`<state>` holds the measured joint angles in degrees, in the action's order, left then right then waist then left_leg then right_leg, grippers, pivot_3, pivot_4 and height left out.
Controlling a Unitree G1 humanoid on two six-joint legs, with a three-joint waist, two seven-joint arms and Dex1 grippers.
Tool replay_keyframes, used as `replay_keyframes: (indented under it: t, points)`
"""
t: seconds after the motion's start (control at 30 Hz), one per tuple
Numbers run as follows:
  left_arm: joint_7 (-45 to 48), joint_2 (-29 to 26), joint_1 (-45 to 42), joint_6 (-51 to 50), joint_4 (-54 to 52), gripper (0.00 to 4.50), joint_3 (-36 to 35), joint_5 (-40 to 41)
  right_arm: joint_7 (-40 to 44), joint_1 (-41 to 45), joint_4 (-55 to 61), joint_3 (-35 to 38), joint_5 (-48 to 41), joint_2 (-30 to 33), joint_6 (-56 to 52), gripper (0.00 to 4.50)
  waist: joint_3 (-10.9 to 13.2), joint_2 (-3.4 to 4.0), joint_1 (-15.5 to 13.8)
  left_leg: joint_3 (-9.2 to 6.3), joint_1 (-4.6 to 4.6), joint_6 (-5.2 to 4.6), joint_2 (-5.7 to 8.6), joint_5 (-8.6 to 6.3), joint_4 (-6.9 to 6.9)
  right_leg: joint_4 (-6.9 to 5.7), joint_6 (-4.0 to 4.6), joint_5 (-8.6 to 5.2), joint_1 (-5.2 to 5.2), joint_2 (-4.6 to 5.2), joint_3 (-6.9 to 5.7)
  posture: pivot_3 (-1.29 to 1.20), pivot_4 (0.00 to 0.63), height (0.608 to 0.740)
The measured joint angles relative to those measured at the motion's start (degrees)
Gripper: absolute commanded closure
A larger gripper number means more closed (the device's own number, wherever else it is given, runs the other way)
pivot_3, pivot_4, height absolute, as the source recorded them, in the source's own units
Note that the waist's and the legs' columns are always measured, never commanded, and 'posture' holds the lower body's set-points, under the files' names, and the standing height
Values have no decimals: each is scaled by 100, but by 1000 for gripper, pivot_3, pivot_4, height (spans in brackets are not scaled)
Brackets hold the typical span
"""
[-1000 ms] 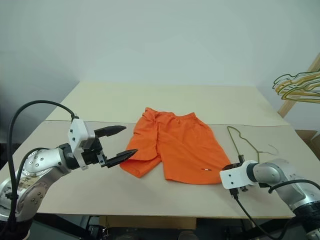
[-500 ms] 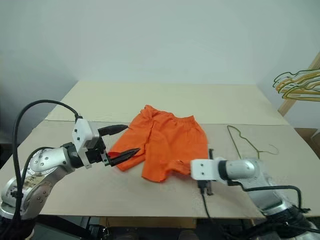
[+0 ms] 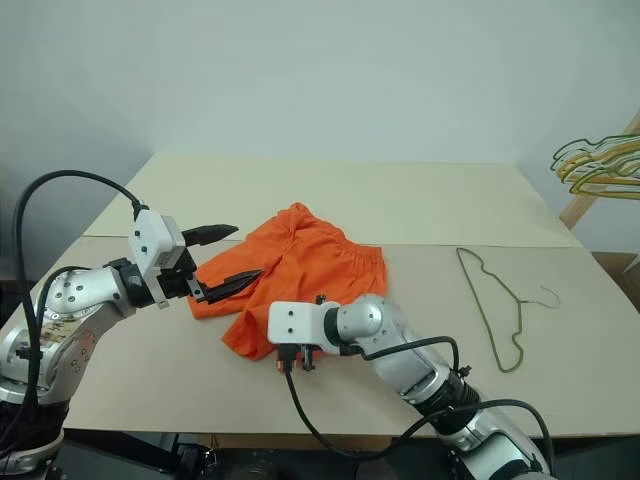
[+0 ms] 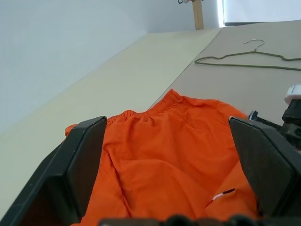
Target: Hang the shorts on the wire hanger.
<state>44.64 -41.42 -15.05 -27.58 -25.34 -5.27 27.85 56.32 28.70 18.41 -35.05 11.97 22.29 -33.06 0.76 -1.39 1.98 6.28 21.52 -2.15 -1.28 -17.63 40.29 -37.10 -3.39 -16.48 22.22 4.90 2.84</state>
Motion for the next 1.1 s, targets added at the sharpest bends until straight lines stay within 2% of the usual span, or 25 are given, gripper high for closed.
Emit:
replay_keyframes:
  t: [0.1, 0.2, 0.37, 0.57, 0.67, 0.83, 0.97, 1.1]
  points:
    - [85, -7, 38, 0, -105, 0, 29, 1, 173, -84, 161, 146, -236, 365, -132, 1026, 0, 0, -12, -4, 1, -5, 12, -2, 1, 2, 0, 0, -2, 25, -36, -30, 0, 740]
    - [162, -11, 48, 0, -146, 0, 191, -35, 577, -265, 533, 660, -684, 1084, -137, 49, 0, 0, -47, -10, 0, -11, 19, -4, 1, 4, -1, 0, -6, 31, -41, -39, 0, 740]
    - [575, -151, 1, 21, -181, 0, 930, -331, 1248, -657, 1086, 1585, -1538, 2161, 40, 49, 0, 0, -52, -11, 0, -20, 18, -9, -1, 11, -1, -1, -6, 28, -39, -65, 0, 740]
    - [771, 30, -492, -289, -419, 0, 2096, -768, 1458, -1217, 1372, 2398, -2056, 2914, 280, 49, 0, -1, -61, -10, 3, -48, 21, -23, 7, 20, -3, -2, -13, 29, -35, -93, 0, 740]
    - [780, 153, -1149, -1305, -573, 0, 2775, -756, 1381, -1444, 1378, 2563, -2100, 3125, 355, 49, -1, -3, -67, -14, 9, -64, 21, -29, 15, 18, -6, -3, -12, 25, -33, -113, 0, 740]
    - [475, 756, -2268, -3598, -356, 0, 3643, -660, 1166, -1677, 1464, 2698, -2123, 3249, 374, 49, -3, 1, -3, -29, 23, -79, 23, -35, 37, 12, -19, -9, -11, 22, -31, -146, 0, 740]
    - [130, 867, -2348, -4145, 174, 0, 4395, -941, 1005, -1844, 1603, 2775, -2183, 3290, 305, 49, -3, 3, 116, -53, 35, -67, 23, -28, 40, 11, -19, -10, -5, 16, -28, -159, 0, 740]
    - [-125, 1343, -2495, -4410, 798, 0, 4684, -1061, 846, -1935, 1715, 2885, -2239, 3323, 254, 49, -3, 3, 84, -72, 44, -79, 31, -35, 60, 11, -20, -10, -12, 21, -38, -161, 0, 740]
